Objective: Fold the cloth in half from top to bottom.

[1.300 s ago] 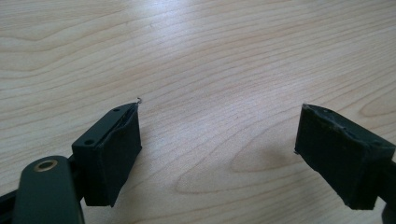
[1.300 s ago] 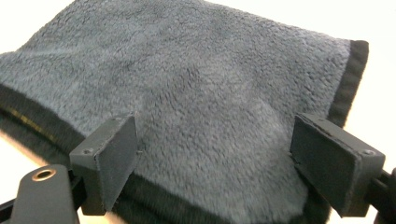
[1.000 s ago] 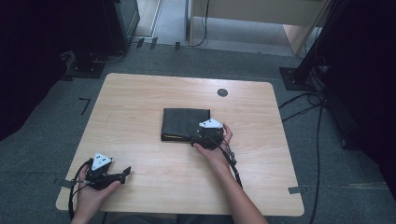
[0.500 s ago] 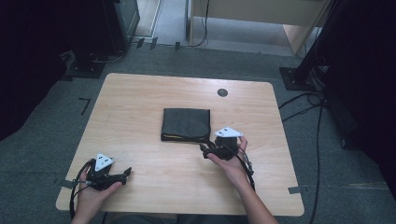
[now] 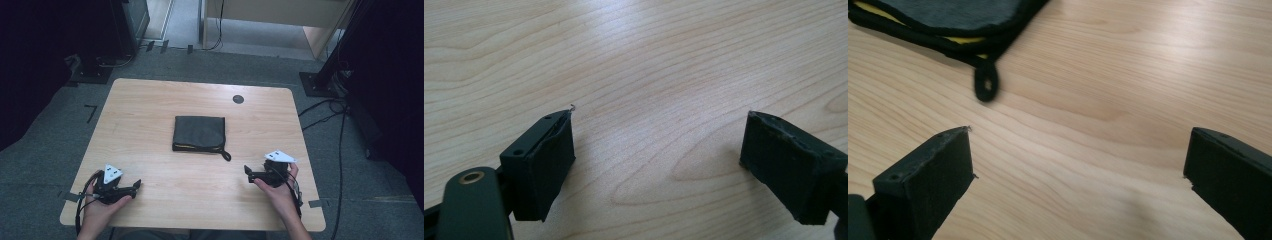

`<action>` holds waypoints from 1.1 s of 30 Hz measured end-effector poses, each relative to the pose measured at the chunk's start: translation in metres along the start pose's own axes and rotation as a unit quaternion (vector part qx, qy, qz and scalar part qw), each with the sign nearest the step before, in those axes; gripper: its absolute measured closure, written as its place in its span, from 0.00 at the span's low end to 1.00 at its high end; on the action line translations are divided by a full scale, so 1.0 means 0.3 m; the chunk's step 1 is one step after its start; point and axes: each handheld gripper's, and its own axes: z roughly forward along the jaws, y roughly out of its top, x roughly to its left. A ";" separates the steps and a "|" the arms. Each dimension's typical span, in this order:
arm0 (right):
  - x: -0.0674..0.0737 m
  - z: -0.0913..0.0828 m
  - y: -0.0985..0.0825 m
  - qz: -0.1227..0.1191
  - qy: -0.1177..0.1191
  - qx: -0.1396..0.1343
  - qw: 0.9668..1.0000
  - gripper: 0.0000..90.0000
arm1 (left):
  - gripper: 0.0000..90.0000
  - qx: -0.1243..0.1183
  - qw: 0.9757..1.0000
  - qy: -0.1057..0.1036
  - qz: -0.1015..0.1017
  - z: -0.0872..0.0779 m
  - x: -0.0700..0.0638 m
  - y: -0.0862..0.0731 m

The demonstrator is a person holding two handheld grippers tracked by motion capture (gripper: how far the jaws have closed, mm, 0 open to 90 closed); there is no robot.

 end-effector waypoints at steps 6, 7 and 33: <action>-0.077 -0.061 -0.057 0.010 -0.018 0.003 1.000 0.00 | 0.15 0.000 1.000 0.000 0.000 0.000 0.000 0.000; -0.088 -0.069 -0.068 0.010 -0.020 0.004 1.000 0.00 | 0.15 0.000 1.000 0.000 0.000 0.000 0.000 0.000; -0.269 -0.233 -0.292 0.056 -0.083 0.034 0.994 0.00 | 0.15 0.000 1.000 0.002 -0.002 0.000 -0.002 0.000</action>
